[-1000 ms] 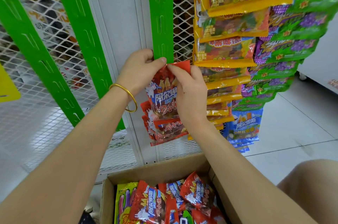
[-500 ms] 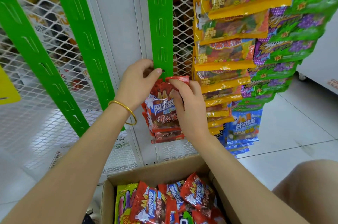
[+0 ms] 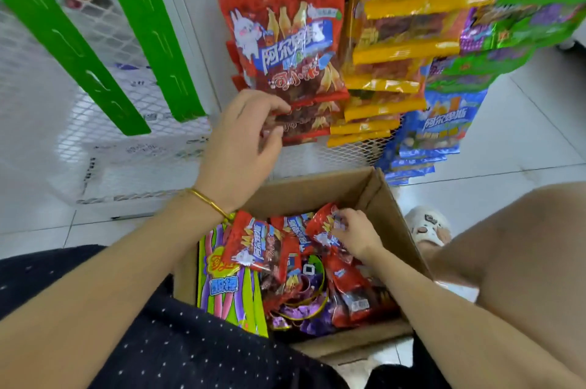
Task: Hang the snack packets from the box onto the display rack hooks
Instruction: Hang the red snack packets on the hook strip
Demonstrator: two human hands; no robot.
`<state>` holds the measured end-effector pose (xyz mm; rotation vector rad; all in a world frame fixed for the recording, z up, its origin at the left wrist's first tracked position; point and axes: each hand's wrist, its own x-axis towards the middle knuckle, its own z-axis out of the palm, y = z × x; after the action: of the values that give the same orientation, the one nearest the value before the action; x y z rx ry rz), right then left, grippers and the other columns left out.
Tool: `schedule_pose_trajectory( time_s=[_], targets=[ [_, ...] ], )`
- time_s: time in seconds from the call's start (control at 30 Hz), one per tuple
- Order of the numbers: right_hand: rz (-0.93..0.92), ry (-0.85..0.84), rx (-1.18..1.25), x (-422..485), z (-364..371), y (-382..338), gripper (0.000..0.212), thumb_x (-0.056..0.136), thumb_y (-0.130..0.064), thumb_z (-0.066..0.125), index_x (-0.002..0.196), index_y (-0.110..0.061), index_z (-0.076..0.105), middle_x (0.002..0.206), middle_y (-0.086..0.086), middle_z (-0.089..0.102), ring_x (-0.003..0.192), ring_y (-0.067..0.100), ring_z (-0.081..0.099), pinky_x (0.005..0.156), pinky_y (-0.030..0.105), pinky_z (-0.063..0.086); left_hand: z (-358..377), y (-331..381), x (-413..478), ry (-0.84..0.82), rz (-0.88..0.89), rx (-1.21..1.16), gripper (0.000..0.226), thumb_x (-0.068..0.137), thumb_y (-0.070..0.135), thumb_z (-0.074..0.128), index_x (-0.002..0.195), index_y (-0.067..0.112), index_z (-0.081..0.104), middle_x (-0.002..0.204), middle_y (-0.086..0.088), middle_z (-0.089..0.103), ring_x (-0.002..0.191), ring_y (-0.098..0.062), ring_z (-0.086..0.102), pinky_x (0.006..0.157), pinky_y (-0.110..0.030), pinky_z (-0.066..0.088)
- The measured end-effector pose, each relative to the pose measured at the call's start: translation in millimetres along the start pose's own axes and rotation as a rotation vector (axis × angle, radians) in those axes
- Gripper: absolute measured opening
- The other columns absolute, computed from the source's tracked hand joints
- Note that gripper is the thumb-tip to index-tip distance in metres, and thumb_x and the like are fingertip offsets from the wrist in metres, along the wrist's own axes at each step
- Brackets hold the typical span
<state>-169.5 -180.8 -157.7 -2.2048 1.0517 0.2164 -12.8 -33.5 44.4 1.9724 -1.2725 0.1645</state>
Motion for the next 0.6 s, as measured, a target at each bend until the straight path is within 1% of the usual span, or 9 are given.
schedule_pose_trajectory(
  time_s=[0.07,0.13,0.23,0.3,0.37,0.4,0.47,0.53,0.6],
  targets=[
    [0.064,-0.073,-0.070,3.9,21.0,17.8,0.052,0.083,-0.038,0.064,0.125,-0.011,0.050,0.119,0.014,0.050,0.113,0.032,0.050,0.097,0.036,0.041,5.2,-6.4,-6.4,-0.057,-0.025,0.001,0.025,0.085,0.003,0.052,0.108,0.012,0.057,0.103,0.005,0.045,0.086,0.001,0.046,0.076,-0.007,0.036],
    [0.068,-0.079,-0.136,10.3,35.6,24.0,0.060,0.080,-0.046,0.065,0.124,-0.009,0.048,0.121,0.015,0.050,0.115,0.033,0.048,0.096,0.037,0.041,8.4,-13.7,-12.2,-0.099,-0.048,0.002,0.025,0.085,0.004,0.052,0.108,0.012,0.058,0.102,0.005,0.045,0.083,0.004,0.044,0.076,-0.007,0.036],
    [0.068,-0.076,-0.215,21.7,48.4,20.0,0.069,0.080,-0.048,0.066,0.133,-0.010,0.040,0.132,0.013,0.042,0.121,0.033,0.044,0.096,0.040,0.040,13.4,-23.9,-17.2,-0.142,-0.119,0.009,0.023,0.086,0.007,0.052,0.108,0.013,0.058,0.100,0.007,0.045,0.081,0.003,0.045,0.075,-0.010,0.037],
    [0.048,-0.088,-0.316,25.9,53.3,18.6,0.062,0.084,-0.042,0.063,0.131,-0.010,0.039,0.133,0.011,0.040,0.122,0.032,0.042,0.094,0.040,0.042,17.5,-29.6,-18.3,-0.160,-0.151,0.008,0.022,0.087,0.007,0.051,0.107,0.014,0.058,0.100,0.006,0.046,0.082,0.002,0.047,0.075,-0.015,0.039],
    [0.003,-0.078,-0.441,27.3,56.7,21.3,0.050,0.088,-0.037,0.060,0.127,-0.010,0.044,0.129,0.009,0.043,0.121,0.029,0.043,0.089,0.040,0.045,21.4,-35.0,-18.4,-0.176,-0.171,0.008,0.023,0.086,0.005,0.052,0.106,0.013,0.059,0.100,0.005,0.048,0.084,-0.003,0.050,0.074,-0.019,0.041],
    [-0.036,-0.053,-0.516,26.8,57.4,22.5,0.043,0.090,-0.034,0.058,0.125,-0.011,0.047,0.127,0.008,0.046,0.120,0.028,0.045,0.087,0.039,0.046,23.1,-37.5,-18.1,-0.184,-0.183,0.006,0.023,0.085,0.004,0.052,0.106,0.013,0.059,0.101,0.005,0.049,0.084,-0.003,0.051,0.074,-0.018,0.040],
    [-0.110,0.002,-0.617,24.6,55.6,22.8,0.027,0.095,-0.021,0.047,0.120,-0.012,0.053,0.121,0.007,0.054,0.116,0.026,0.051,0.081,0.037,0.049,27.0,-41.1,-18.3,-0.203,-0.218,-0.005,0.024,0.085,0.003,0.052,0.104,0.014,0.059,0.102,0.003,0.052,0.083,-0.004,0.051,0.073,-0.013,0.039],
    [-0.102,0.036,-0.535,21.9,46.4,20.3,0.026,0.096,-0.017,0.040,0.111,-0.010,0.060,0.113,0.009,0.060,0.108,0.027,0.057,0.076,0.032,0.046,31.3,-42.2,-18.9,-0.235,-0.272,-0.032,0.022,0.085,0.004,0.053,0.102,0.016,0.060,0.103,0.002,0.054,0.082,-0.005,0.052,0.071,-0.006,0.037],
    [-0.050,0.049,-0.376,20.4,30.5,17.4,0.025,0.095,-0.022,0.043,0.101,-0.008,0.063,0.106,0.011,0.062,0.100,0.030,0.059,0.070,0.030,0.039,36.7,-41.7,-18.5,-0.290,-0.331,-0.060,0.020,0.087,0.007,0.053,0.103,0.017,0.061,0.107,0.000,0.057,0.081,-0.007,0.053,0.069,-0.003,0.036]
  ],
)
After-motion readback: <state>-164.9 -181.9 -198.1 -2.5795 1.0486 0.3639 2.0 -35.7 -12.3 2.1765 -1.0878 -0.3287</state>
